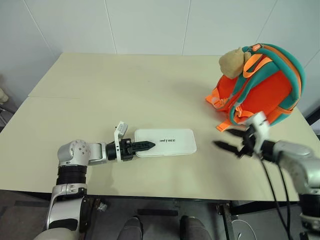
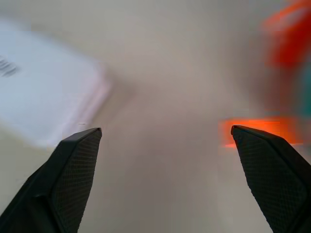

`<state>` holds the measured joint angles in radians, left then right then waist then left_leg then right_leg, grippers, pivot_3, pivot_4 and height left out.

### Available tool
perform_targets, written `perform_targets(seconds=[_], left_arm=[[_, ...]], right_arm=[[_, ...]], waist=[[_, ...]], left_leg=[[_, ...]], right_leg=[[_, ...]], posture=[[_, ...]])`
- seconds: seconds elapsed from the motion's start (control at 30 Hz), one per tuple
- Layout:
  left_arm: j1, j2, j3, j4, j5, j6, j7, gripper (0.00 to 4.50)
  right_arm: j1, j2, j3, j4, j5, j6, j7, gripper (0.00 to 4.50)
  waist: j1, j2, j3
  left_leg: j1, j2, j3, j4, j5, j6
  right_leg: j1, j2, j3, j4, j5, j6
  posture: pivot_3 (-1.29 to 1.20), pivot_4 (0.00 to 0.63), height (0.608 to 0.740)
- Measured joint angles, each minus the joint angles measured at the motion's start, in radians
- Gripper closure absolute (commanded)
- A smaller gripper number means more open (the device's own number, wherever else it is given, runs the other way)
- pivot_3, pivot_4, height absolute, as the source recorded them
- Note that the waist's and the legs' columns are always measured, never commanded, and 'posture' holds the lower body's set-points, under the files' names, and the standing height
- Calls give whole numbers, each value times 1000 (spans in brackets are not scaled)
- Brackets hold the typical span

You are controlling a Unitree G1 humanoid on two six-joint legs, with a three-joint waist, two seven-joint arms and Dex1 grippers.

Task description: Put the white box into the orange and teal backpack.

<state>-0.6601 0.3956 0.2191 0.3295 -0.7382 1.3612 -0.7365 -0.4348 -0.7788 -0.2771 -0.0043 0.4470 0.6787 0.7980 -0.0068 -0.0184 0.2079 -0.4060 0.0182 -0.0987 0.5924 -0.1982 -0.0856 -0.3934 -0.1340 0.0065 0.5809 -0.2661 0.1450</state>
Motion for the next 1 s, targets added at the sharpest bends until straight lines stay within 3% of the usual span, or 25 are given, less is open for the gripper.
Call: perform_targets(seconds=[0.17, 0.23, 0.37, 0.47, 0.67, 0.77, 1.0], left_arm=[[3, 35, -2, -2, 0, -61, -9, 3126], [4, 46, -2, -4, 0, -76, -10, 3126], [13, 47, 0, -15, -3, -87, -10, 3126], [36, 45, 13, -49, -9, -89, -4, 3126], [98, 37, 75, -128, -43, -85, 50, 3126], [124, 35, 119, -152, -61, -84, 83, 3126], [165, 31, 204, -206, -90, -110, 160, 3126]], right_arm=[[-177, 10, 10, 157, -49, -51, -59, 0], [-303, 51, 31, 277, -90, -91, -113, 0], [-418, 128, 77, 423, -133, -160, -155, 0], [-521, 221, 88, 595, -148, -215, -168, 0], [-708, 301, 152, 970, -251, -440, -183, 0], [-739, 318, 154, 1130, -293, -582, -220, 569], [-773, 342, 110, 1271, -306, -785, -234, 2918]], waist=[[-25, -1, 0], [-37, -1, 0], [-36, -1, 0], [-38, -1, 0], [-47, -1, 0], [-49, -1, 0], [-57, 0, 0]], left_leg=[[-1, 0, 3, 1, 2, 2], [-1, 0, 4, 1, 2, 2], [-1, 1, 4, -2, 2, 2], [-1, 1, 4, -4, 2, 2], [0, 1, 3, -8, 3, 0], [0, 1, 3, -9, 3, 0], [2, 1, 3, -9, 4, -1]], right_leg=[[2, 0, 2, -9, 8, 2], [2, 1, 3, -9, 8, 2], [0, 1, 4, -5, 7, 4], [-2, 1, 4, -2, 13, 16], [-4, 2, 5, 1, 11, 16], [-4, 2, 5, 1, 11, 16], [-4, 2, 6, 3, 11, 16]], posture=[[0, 150, 740], [0, 150, 740], [0, 150, 740], [0, 150, 740], [0, 150, 740], [0, 150, 740], [0, 150, 740]])
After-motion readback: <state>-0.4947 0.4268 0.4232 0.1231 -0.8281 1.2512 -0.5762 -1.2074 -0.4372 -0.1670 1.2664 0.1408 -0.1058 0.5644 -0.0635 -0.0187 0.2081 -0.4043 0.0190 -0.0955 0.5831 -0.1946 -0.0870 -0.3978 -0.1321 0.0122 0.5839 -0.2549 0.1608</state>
